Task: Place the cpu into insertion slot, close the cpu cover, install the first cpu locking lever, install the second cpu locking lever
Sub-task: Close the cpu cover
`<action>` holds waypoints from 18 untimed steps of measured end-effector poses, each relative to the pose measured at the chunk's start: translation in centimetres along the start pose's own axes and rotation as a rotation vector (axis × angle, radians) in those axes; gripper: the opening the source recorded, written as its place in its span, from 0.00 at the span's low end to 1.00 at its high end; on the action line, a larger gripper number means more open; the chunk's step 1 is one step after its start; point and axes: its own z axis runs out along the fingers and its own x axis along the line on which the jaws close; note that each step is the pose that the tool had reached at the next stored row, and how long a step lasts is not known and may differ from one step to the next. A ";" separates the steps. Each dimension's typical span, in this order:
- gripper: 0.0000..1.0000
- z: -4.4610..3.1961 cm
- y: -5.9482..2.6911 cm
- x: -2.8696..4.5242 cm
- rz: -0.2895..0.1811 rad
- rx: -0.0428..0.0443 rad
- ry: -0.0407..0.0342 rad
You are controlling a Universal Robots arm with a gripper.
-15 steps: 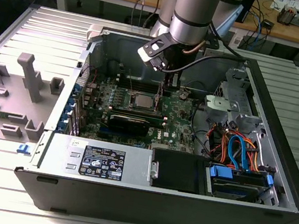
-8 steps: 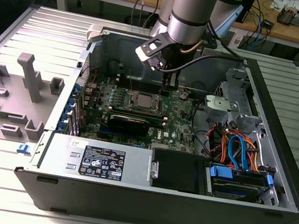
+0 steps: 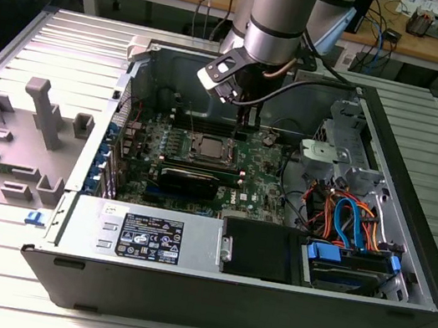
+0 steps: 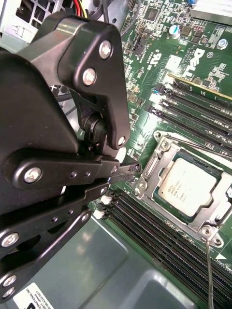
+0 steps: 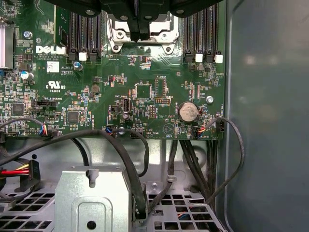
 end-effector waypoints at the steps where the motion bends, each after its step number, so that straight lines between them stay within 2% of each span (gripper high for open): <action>1: 0.11 0.00 0.00 0.00 0.000 0.0001 -0.0004; 5: 0.11 0.08 -0.16 -0.03 0.000 0.0000 -0.0006; 15: 0.11 0.61 -1.25 -0.04 0.000 0.0001 -0.0005; 18: 0.11 0.62 -1.28 -0.04 0.000 -0.0001 -0.0004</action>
